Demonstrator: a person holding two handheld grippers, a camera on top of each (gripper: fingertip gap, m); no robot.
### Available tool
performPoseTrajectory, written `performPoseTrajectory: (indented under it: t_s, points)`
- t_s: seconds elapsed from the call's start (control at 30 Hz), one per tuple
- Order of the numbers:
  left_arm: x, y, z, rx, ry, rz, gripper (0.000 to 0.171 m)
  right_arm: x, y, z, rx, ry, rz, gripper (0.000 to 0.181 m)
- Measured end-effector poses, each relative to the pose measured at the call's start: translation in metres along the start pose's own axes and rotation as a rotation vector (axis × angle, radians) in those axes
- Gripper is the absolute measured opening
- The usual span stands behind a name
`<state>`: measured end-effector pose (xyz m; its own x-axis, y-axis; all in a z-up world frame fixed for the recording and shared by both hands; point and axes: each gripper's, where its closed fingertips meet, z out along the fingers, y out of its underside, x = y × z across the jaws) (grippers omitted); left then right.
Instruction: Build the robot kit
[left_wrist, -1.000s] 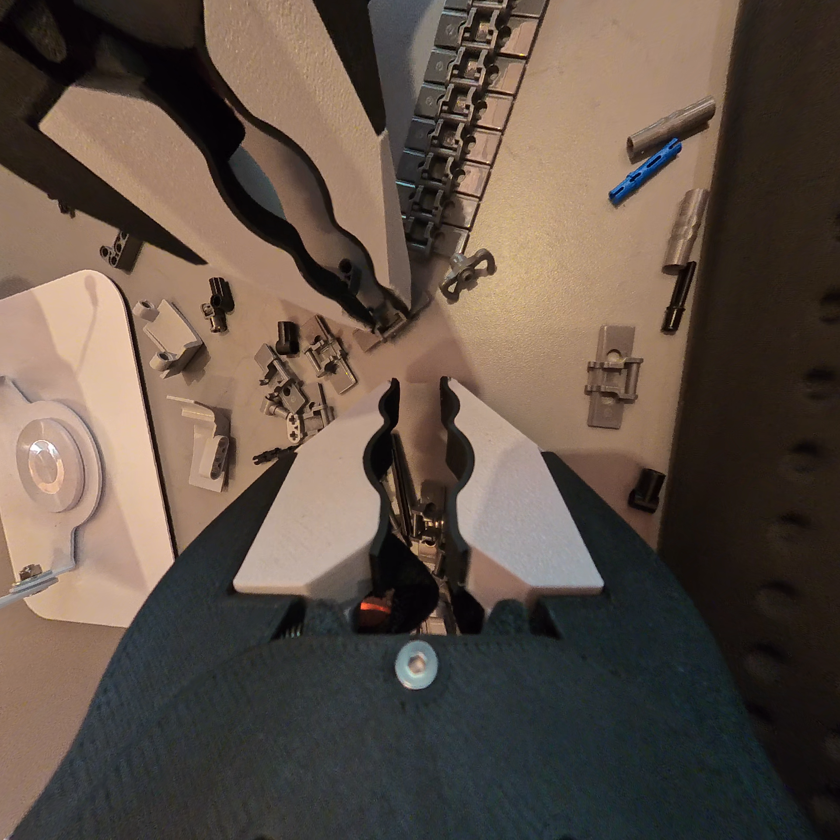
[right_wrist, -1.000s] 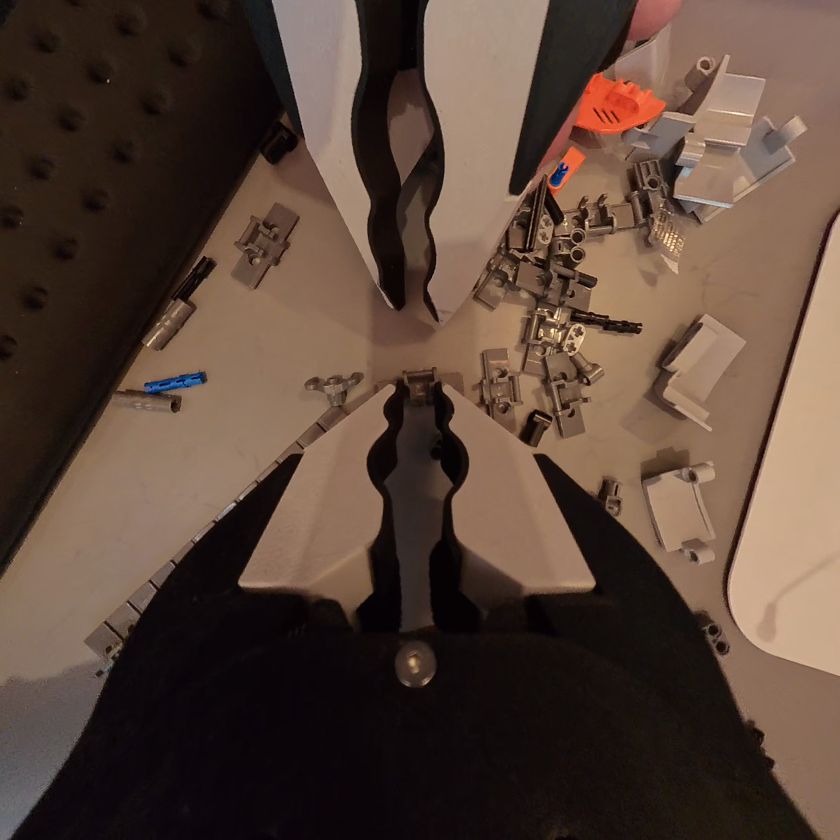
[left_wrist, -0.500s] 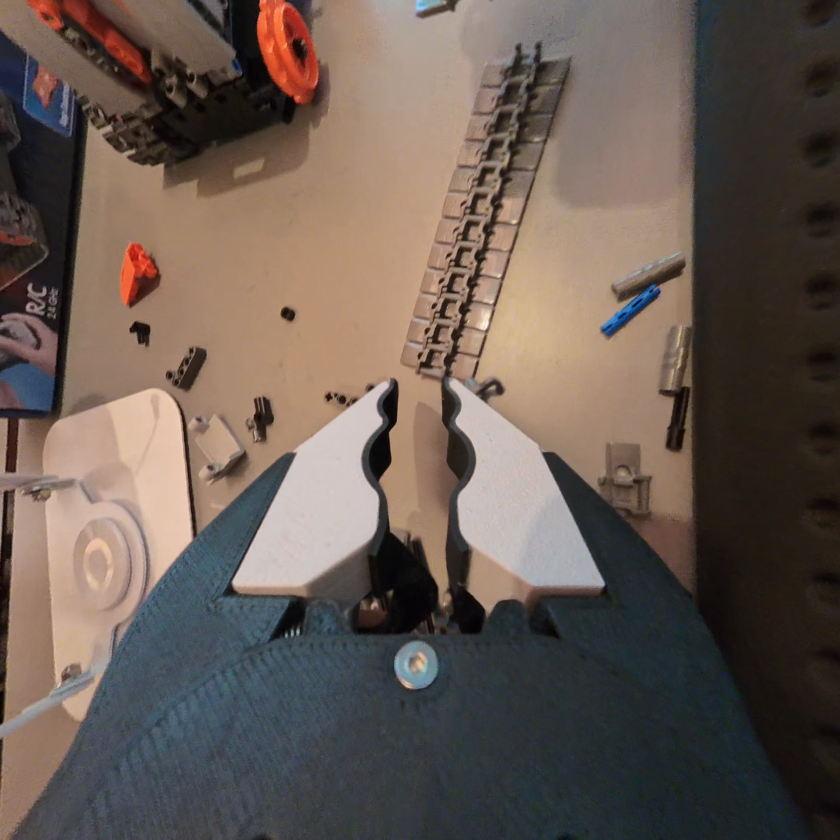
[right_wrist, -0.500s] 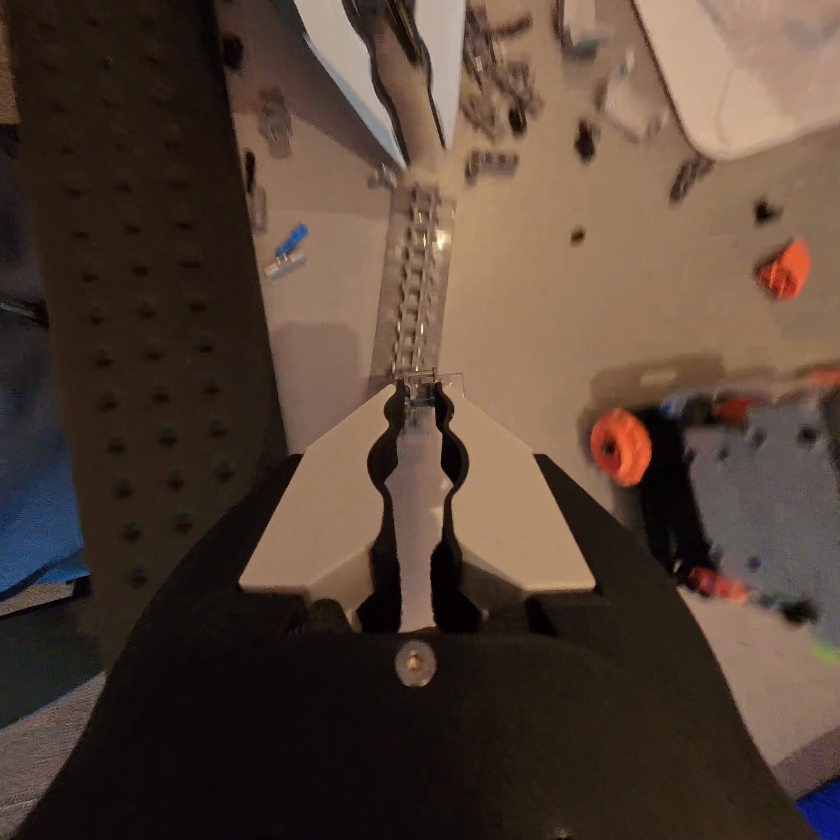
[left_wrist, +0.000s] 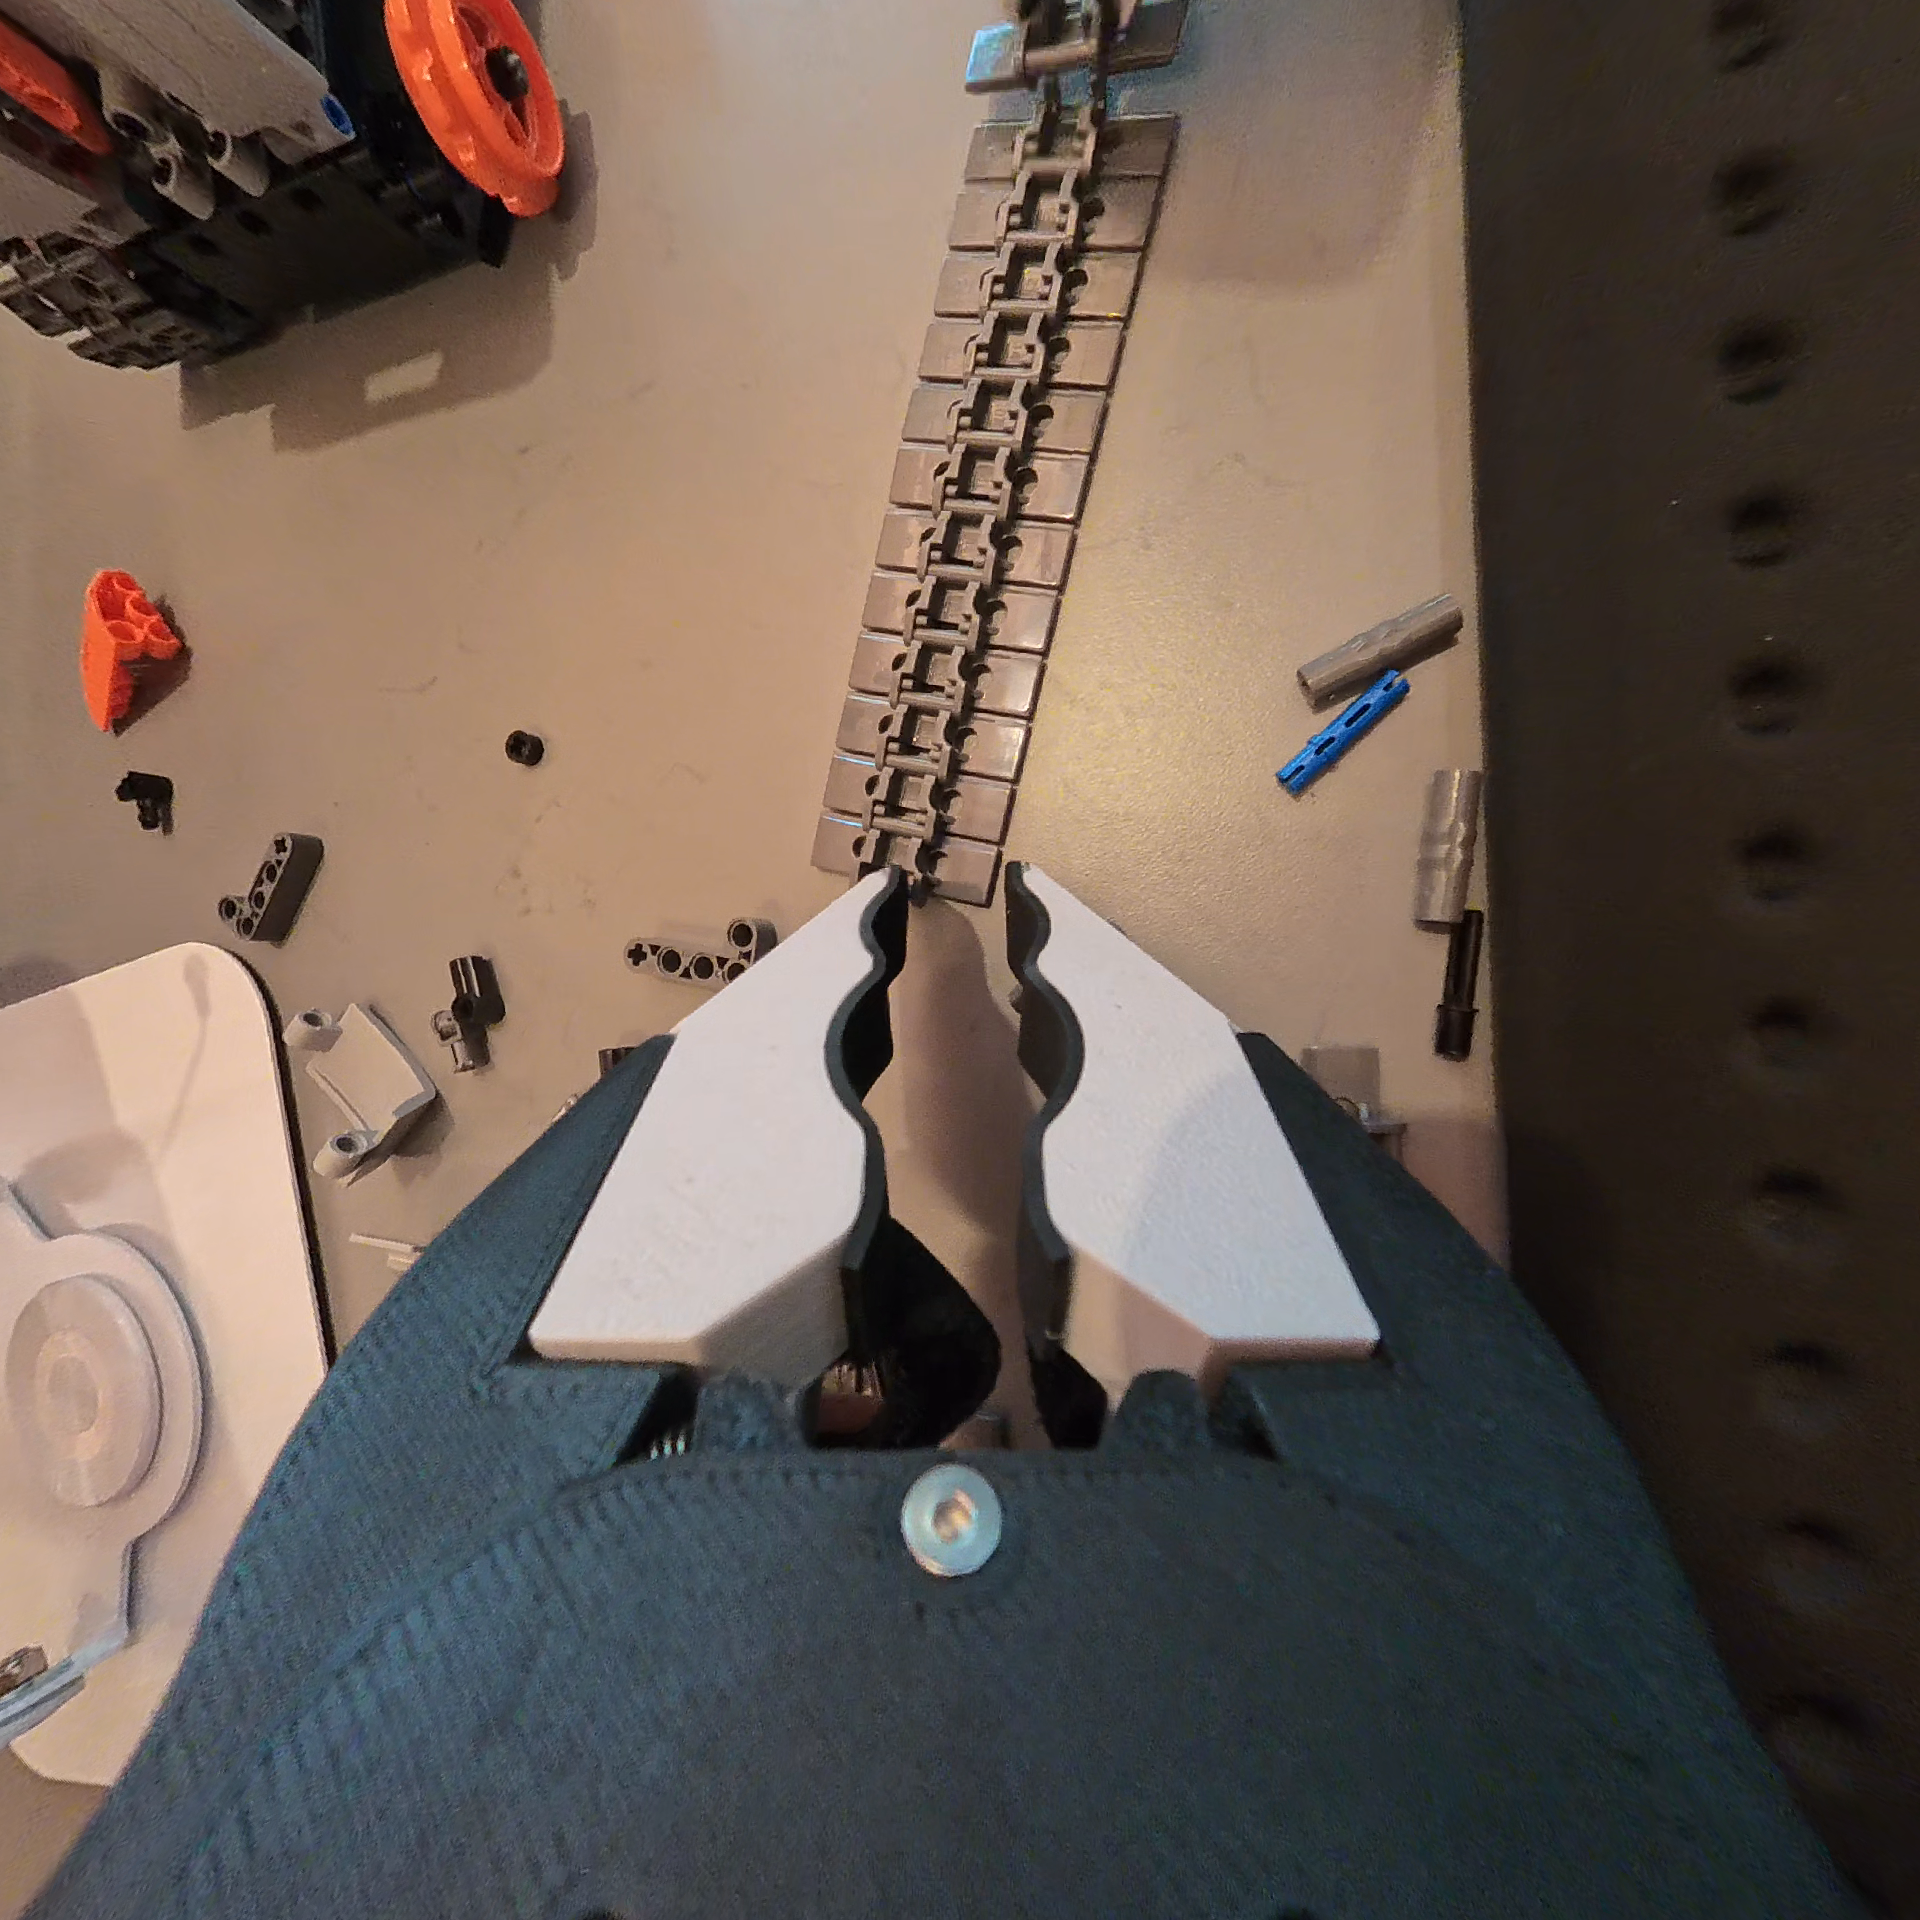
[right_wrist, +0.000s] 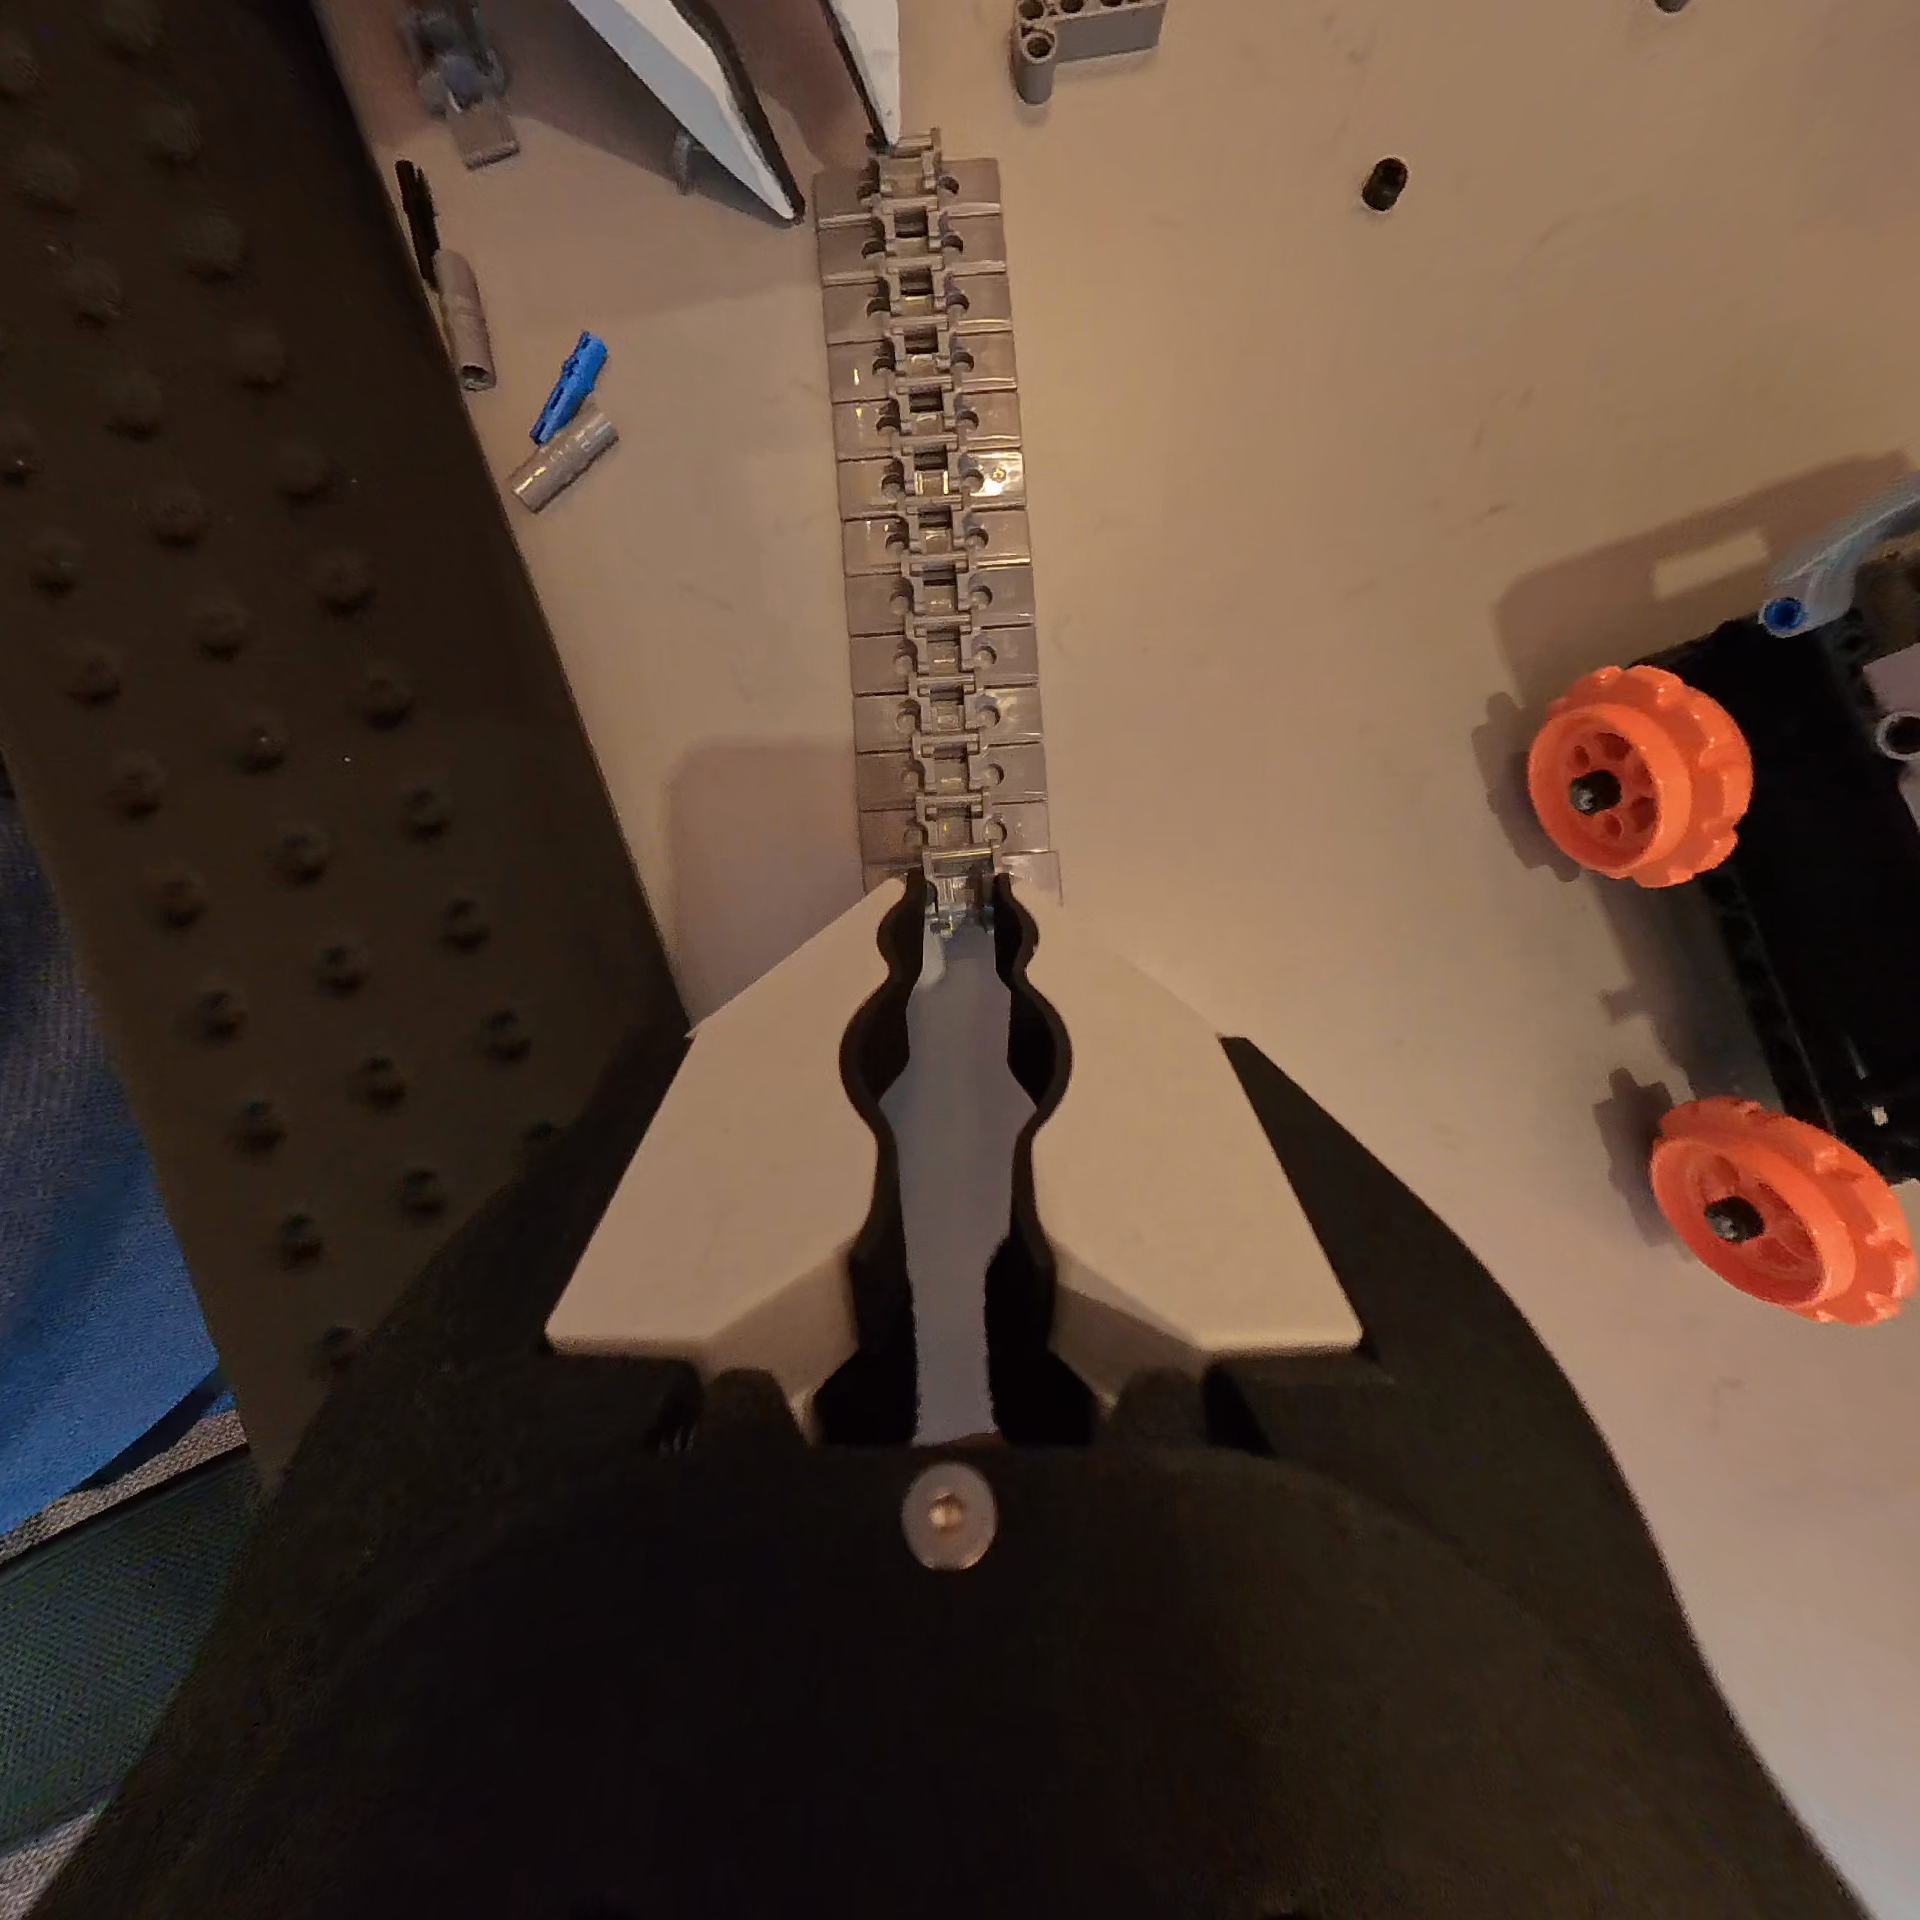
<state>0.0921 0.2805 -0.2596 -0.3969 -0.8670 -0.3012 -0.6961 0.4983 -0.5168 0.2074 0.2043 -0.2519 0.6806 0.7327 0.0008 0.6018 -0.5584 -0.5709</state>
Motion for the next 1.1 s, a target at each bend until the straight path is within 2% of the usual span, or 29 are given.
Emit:
performPoseTrajectory:
  t_s: [0.67, 1.1]
  points:
    - [0.0028, 0.0002, -0.0008, -0.003, 0.007, 0.007, 0.018, -0.0033, 0.0071, 0.0003, -0.055, 0.029, 0.007, 0.010]
    - [0.0031, 0.0005, -0.0012, -0.004, 0.008, 0.008, 0.017, -0.0038, 0.0055, 0.0023, -0.075, -0.008, 0.001, 0.010]
